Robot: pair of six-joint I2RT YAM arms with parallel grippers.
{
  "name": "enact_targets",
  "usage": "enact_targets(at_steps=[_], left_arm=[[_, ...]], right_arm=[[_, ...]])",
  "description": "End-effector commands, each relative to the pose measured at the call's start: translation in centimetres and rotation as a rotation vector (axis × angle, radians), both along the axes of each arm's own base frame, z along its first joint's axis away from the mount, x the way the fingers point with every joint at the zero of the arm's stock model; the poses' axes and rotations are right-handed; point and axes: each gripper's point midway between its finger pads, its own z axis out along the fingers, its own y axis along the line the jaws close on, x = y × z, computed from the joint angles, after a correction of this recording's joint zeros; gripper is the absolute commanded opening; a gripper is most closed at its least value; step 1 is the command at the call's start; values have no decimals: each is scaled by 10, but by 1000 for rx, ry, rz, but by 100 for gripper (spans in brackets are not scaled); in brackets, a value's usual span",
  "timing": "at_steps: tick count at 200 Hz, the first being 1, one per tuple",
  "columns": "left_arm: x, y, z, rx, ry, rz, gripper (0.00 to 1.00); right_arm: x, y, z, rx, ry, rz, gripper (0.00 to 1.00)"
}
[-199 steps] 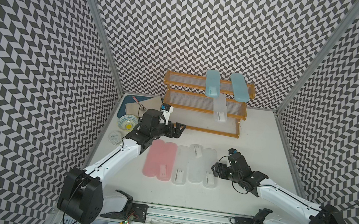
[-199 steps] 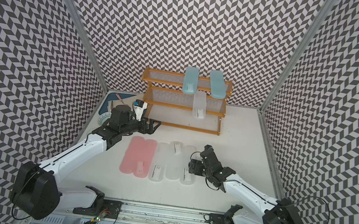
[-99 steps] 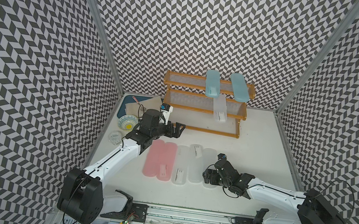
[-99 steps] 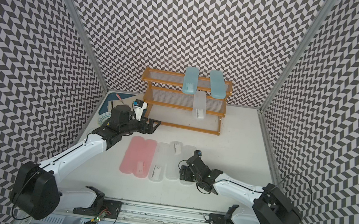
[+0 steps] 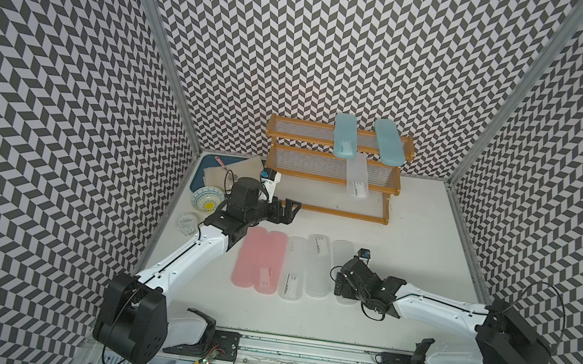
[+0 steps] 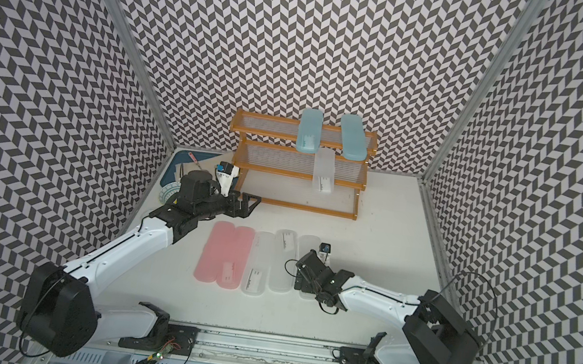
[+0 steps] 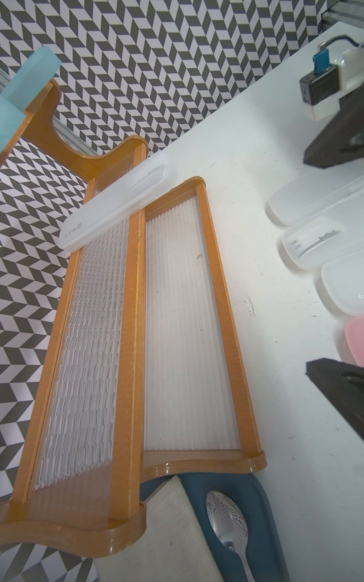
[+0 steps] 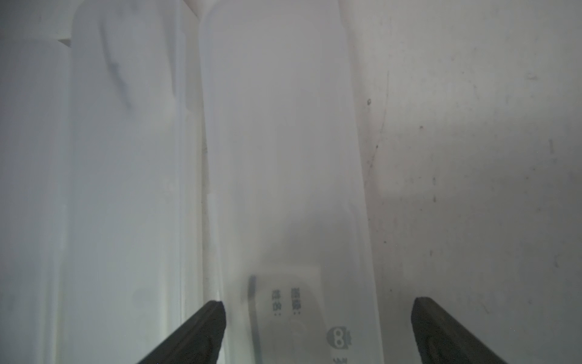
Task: Place the pencil cases on the shelf according to color
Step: Adjust the pencil case at the center of the board, then pick up the pencil case from the center of the board.
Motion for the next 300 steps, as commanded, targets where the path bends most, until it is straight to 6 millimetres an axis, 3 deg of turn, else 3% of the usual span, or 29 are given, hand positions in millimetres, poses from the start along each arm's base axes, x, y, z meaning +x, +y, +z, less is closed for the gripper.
enact_targets(at_steps=[1, 32, 79, 135, 168, 193, 215, 239, 286, 300], left_arm=[[3, -4, 7, 2, -13, -15, 100], [3, -4, 7, 2, -15, -14, 100], [2, -3, 9, 5, -22, -9, 99], [3, 1, 13, 15, -41, 5, 99], [4, 8, 17, 35, -60, 39, 100], [5, 14, 20, 32, -67, 56, 100], [10, 30, 31, 12, -91, 105, 100], [13, 55, 45, -31, -142, 167, 100], [23, 75, 88, -85, -213, 202, 100], [26, 82, 90, -68, -249, 225, 100]], right_arm=[[-11, -14, -2, -31, 21, 8, 96], [-24, 7, 7, 59, 31, 127, 97], [-43, -10, -10, -17, 80, 112, 100], [-51, -9, -28, -59, 97, 120, 100], [-52, -11, -30, -76, 81, 89, 87], [-53, -13, -24, -58, 55, 70, 66], [-48, -14, -4, -31, 4, 49, 56], [-38, -6, 32, 34, -75, 46, 56], [-11, 22, 107, 113, -221, 62, 58], [-2, 36, 126, 142, -257, 77, 59]])
